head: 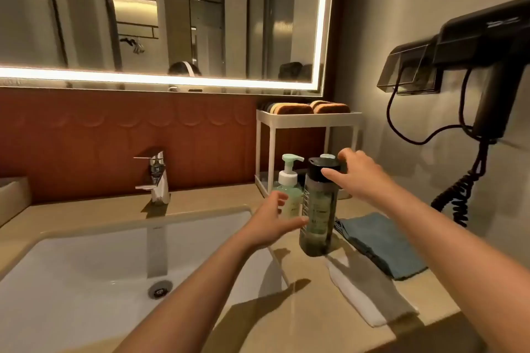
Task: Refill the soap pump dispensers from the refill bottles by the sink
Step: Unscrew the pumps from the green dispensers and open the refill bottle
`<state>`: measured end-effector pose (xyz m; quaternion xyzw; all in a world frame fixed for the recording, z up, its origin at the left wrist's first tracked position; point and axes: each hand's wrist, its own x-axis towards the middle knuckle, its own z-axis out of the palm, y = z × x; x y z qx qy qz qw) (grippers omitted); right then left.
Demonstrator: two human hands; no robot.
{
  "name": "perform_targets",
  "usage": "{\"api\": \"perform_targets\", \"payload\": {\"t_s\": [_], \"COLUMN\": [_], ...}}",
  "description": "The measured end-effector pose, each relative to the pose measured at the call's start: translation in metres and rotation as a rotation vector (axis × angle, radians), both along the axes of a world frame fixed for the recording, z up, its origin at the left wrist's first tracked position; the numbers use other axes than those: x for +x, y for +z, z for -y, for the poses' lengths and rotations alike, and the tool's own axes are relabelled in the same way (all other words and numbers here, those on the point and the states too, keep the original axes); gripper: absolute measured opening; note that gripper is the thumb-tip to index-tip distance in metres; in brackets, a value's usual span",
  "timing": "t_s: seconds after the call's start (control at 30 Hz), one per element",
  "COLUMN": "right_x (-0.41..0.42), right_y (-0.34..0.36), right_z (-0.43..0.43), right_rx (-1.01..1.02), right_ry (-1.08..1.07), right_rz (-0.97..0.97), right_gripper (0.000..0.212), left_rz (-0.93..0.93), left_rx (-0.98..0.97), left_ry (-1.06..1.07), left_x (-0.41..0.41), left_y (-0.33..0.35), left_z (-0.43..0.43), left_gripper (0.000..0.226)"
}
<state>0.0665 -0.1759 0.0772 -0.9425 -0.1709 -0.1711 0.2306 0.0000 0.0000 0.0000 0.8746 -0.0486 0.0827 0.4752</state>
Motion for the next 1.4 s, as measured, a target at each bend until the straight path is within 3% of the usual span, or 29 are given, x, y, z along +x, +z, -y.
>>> {"api": "perform_targets", "payload": {"t_s": [0.2, 0.57, 0.93, 1.4], "right_x": [0.025, 0.039, 0.048, 0.053], "right_y": [0.01, 0.023, 0.023, 0.019], "right_z": [-0.01, -0.029, -0.029, -0.026], "right_rx": [-0.197, -0.436, -0.493, -0.452], "right_ry": [-0.002, -0.031, -0.012, 0.042], "right_rz": [-0.061, 0.016, 0.127, 0.144], "right_gripper": [0.075, 0.068, 0.06, 0.064], "left_rz": [0.124, 0.221, 0.281, 0.306], "left_rx": [-0.198, -0.478, -0.393, -0.387], "left_ry": [0.043, 0.018, -0.005, -0.028], "left_x": [0.047, 0.092, 0.106, 0.106], "left_y": [-0.004, -0.016, -0.024, -0.025], "left_z": [0.028, 0.061, 0.053, 0.053], "left_gripper": [0.091, 0.072, 0.054, 0.055]}}
